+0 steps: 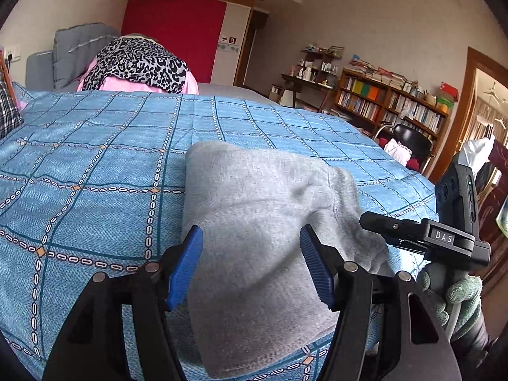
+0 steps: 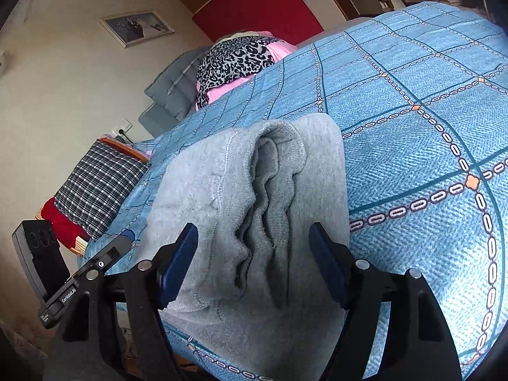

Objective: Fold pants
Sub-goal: 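Grasp the opposite side edge of the sweatpants with the right gripper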

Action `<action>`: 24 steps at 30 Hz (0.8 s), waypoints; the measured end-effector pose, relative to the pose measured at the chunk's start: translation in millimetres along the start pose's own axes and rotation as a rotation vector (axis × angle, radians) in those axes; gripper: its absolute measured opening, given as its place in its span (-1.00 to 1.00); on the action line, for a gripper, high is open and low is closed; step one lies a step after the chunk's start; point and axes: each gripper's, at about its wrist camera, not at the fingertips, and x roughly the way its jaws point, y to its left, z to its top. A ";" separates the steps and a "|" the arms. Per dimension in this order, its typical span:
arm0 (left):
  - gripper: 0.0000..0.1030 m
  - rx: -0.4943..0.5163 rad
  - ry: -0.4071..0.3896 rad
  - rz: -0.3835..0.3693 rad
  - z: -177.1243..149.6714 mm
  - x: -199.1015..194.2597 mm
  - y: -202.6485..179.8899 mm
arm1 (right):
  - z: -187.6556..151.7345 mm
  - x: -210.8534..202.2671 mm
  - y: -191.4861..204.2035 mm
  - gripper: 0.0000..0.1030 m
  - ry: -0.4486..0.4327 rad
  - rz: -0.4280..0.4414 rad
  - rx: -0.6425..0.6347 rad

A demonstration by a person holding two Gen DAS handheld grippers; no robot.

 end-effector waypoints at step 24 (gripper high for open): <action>0.27 -0.105 -0.070 0.061 23.8 -20.5 41.8 | 70.7 -8.0 148.3 -0.73 -0.147 0.072 -0.420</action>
